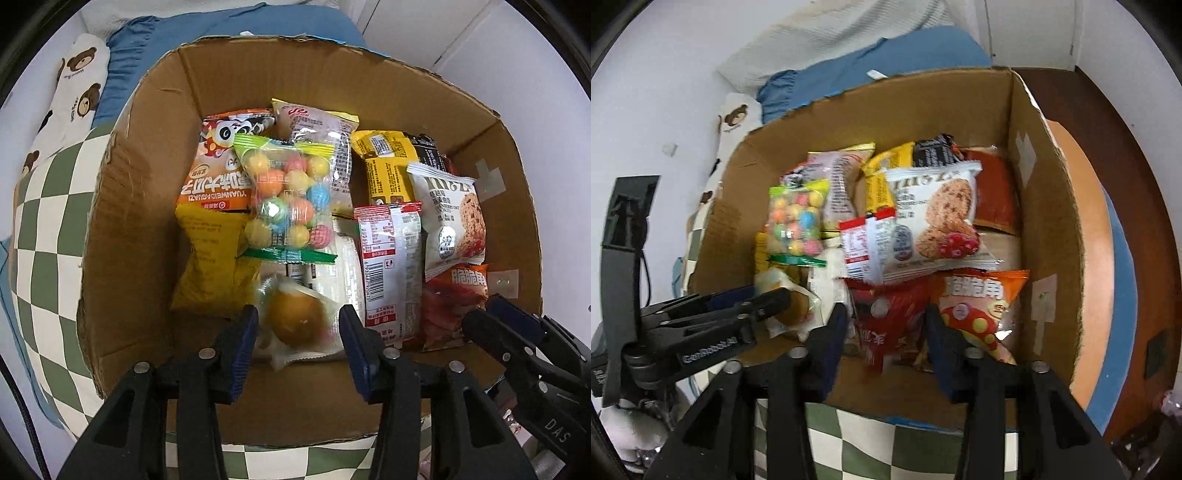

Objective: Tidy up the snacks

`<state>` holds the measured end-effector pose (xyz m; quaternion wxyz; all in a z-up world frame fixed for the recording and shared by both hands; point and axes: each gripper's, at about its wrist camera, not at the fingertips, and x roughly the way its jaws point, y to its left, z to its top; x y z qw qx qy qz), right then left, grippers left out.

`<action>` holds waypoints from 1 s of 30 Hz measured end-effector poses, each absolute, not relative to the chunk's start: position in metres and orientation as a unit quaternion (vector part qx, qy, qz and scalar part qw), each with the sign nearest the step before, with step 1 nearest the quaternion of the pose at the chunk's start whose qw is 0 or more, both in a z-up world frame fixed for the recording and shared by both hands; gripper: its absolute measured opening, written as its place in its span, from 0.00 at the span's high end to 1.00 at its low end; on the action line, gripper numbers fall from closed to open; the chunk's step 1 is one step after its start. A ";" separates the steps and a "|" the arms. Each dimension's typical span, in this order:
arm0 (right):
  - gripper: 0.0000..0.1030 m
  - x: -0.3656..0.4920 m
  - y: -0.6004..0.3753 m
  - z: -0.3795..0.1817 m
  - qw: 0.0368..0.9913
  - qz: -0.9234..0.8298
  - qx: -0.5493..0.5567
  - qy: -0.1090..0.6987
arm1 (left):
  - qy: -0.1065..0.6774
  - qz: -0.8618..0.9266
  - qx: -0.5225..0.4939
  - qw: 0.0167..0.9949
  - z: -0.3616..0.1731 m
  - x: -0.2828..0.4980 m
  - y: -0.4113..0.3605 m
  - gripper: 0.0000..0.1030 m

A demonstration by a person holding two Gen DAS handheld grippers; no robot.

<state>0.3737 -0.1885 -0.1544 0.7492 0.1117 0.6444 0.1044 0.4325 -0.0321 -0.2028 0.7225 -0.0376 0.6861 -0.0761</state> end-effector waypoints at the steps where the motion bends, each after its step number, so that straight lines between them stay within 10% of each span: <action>1: 0.43 0.374 -0.190 -0.155 0.749 0.101 0.111 0.645 | 0.685 -0.071 -0.033 0.724 -0.202 0.432 -0.031 0.54; 7: 0.10 0.376 -0.193 -0.152 0.762 0.066 0.079 0.639 | 0.671 -0.056 -0.014 0.739 -0.194 0.429 -0.029 0.20; 13: 0.04 0.375 -0.192 -0.139 0.784 0.038 0.040 0.618 | 0.655 -0.044 0.007 0.754 -0.184 0.427 -0.028 0.05; 30: 0.03 0.360 -0.196 -0.115 0.810 0.014 0.017 0.587 | 0.603 -0.026 0.008 0.797 -0.150 0.415 -0.021 0.05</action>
